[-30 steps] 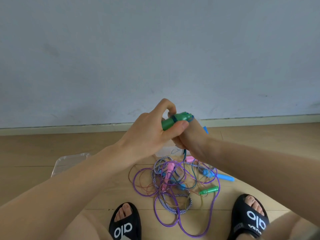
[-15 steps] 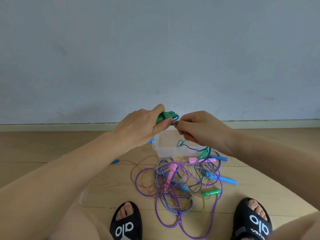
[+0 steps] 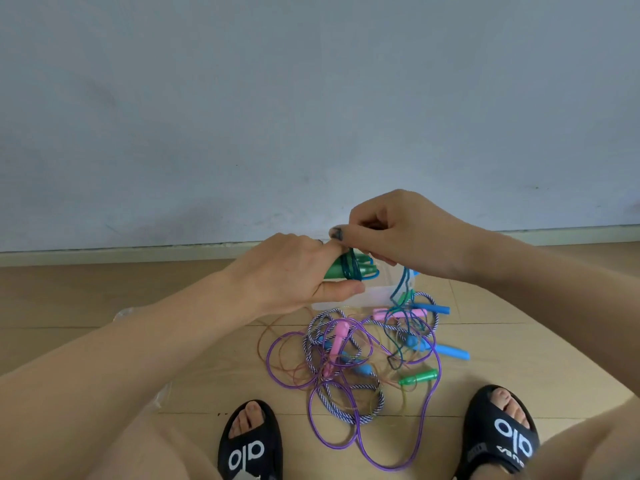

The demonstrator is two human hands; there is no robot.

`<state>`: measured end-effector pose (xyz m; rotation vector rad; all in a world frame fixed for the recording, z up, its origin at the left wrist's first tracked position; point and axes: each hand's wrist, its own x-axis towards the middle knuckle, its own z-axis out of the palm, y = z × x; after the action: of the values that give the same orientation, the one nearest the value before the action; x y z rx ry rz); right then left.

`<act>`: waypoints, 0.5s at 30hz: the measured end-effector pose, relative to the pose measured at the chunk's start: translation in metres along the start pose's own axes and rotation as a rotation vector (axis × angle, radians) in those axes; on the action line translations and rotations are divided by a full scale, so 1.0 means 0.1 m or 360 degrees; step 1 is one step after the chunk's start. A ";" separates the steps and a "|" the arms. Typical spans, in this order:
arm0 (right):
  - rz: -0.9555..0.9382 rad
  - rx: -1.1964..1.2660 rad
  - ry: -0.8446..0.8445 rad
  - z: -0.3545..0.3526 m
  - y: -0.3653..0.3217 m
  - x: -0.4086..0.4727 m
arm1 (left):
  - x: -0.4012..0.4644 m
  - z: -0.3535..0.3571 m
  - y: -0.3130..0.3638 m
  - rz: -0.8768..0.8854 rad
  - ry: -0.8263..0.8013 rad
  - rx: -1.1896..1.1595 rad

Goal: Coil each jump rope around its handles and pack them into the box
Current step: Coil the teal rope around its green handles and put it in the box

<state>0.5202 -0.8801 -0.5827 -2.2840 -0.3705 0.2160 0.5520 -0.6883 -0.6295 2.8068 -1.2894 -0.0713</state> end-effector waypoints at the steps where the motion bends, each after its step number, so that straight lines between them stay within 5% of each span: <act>1: -0.0017 0.0017 -0.0005 0.00 0.00 0.01 | -0.01 -0.02 0.04 0.0005 0.0014 -0.0041; 15: 0.0108 0.0807 -0.0083 0.24 0.03 0.12 | -0.19 -0.24 0.15 0.0025 0.0357 -0.0431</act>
<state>0.5253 -0.8618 -0.6011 -1.7941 -0.2313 0.3608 0.5299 -0.6826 -0.6042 2.4951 -1.1545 0.0636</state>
